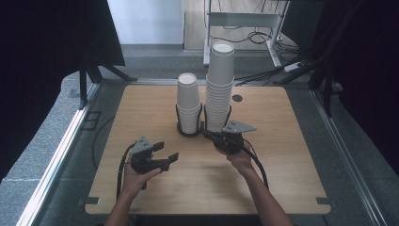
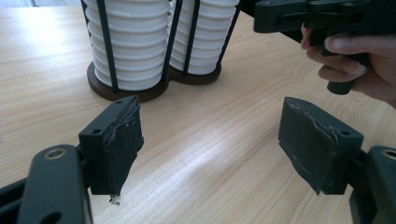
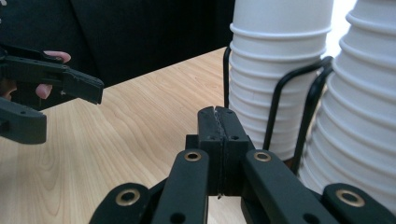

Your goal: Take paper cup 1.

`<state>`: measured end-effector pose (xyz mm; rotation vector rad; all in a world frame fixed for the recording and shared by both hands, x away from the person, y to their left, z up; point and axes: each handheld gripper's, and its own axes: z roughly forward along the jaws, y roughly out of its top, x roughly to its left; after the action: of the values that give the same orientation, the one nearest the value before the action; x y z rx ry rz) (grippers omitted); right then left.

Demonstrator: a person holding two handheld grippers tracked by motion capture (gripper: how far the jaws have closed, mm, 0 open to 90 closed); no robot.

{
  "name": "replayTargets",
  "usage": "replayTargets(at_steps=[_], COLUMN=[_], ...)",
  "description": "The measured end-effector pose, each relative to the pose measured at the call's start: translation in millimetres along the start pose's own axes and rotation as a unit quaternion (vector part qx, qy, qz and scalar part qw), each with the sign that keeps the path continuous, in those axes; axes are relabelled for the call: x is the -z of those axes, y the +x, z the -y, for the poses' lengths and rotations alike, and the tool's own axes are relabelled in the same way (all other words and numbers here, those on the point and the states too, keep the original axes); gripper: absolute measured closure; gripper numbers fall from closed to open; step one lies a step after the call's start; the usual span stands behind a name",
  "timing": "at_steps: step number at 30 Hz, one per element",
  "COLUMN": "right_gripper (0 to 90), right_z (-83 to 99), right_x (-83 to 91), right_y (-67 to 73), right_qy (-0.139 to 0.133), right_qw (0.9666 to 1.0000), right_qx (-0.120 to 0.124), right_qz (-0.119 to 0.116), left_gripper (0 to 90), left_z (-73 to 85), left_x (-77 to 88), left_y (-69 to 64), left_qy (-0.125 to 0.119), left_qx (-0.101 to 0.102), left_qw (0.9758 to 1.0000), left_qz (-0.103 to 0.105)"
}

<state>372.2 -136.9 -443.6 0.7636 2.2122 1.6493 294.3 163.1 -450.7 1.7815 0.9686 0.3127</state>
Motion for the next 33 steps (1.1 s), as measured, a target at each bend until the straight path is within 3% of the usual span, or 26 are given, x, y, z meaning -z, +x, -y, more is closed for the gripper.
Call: replayTargets(at_steps=[7, 14, 18, 22, 33], right_gripper=[89.4, 89.4, 89.4, 89.4, 89.2], right_z=[-10.1, -16.1, -15.6, -14.9, -21.4], right_x=[-12.8, -23.9, -31.5, -39.6, -56.2], right_y=[0.5, -3.2, -4.4, -4.2, -6.1], right_qy=[0.008, 0.002, 0.005, 0.012, 0.013], right_qw=[0.9999, 1.0000, 0.9999, 0.9998, 0.9998], right_qx=[0.009, -0.005, -0.013, -0.012, -0.012], right_qz=[-0.006, -0.008, -0.005, -0.008, -0.006], left_gripper=[21.2, 19.7, 19.4, 16.9, 16.0], left_z=[-1.9, -5.9, -10.5, -16.9, -28.1], left_x=[-0.7, 1.1, 0.7, -1.8, -5.5], left_y=[-0.9, 2.7, 4.2, 2.9, 8.4], left_qy=[-0.001, -0.009, -0.011, -0.012, -0.010], left_qx=[0.002, 0.007, 0.007, -0.004, 0.002], left_qw=[1.0000, 0.9999, 0.9999, 0.9999, 0.9999], left_qz=[0.006, -0.006, 0.001, -0.010, -0.008])
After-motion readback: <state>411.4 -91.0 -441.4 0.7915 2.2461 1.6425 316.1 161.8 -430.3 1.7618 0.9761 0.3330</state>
